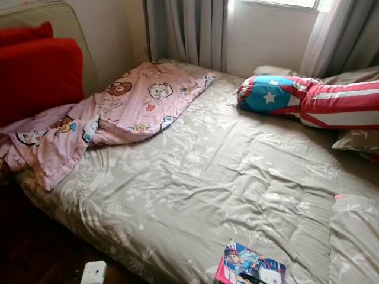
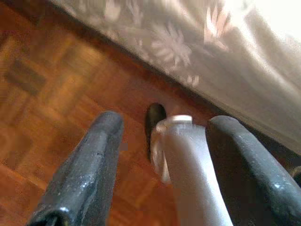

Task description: Clean up the room

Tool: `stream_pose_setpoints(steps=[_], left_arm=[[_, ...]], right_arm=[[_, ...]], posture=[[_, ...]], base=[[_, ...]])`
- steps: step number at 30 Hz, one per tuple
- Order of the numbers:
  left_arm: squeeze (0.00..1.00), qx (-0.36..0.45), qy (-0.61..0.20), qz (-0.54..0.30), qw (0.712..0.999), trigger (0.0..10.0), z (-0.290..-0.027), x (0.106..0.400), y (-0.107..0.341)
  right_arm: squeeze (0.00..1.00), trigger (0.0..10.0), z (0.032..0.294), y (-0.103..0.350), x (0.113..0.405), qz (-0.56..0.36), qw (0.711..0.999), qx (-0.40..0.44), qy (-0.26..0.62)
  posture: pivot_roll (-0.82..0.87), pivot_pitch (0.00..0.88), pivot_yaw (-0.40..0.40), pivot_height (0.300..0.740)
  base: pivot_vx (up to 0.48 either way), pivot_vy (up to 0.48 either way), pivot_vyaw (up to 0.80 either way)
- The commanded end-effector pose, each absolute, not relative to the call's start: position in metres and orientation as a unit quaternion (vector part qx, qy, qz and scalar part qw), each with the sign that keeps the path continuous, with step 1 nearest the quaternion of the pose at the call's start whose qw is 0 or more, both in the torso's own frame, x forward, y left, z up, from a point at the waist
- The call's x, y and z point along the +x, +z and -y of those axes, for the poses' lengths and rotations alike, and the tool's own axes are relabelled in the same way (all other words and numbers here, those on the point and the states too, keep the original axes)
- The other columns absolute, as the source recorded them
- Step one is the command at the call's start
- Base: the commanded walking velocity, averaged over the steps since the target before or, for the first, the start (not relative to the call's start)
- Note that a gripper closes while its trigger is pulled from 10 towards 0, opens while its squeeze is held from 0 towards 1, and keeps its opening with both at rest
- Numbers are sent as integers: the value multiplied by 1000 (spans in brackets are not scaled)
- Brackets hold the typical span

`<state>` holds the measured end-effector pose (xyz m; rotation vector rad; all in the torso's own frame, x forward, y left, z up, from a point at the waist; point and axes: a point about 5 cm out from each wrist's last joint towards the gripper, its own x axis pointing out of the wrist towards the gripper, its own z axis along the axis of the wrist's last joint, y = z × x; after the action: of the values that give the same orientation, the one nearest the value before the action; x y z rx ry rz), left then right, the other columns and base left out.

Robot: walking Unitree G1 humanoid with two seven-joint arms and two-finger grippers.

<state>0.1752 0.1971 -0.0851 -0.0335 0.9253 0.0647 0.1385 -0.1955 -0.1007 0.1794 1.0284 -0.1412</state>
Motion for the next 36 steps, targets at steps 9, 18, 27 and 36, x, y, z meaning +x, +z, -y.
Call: stream_pose_setpoints(steps=[9,18,27,36], left_arm=[[0,7,18,-456,890,10000,-214,168,-85],[0,15,6,-472,882,10000,-210,160,-89],[0,14,0,-475,880,10000,-207,157,-91],[0,17,-5,-476,879,10000,-207,156,-91]], right_arm=[[0,10000,192,-108,117,-511,847,108,-98],[0,10000,201,-107,117,-511,850,96,-87],[0,10000,206,-106,116,-512,853,75,-68],[0,10000,206,-106,115,-514,852,75,-68]], posture=[[-45,0,29,740],[-38,0,22,740],[-20,0,3,740],[-24,0,6,740]], base=[[0,0,0],[0,29,0],[0,286,0],[0,421,0]])
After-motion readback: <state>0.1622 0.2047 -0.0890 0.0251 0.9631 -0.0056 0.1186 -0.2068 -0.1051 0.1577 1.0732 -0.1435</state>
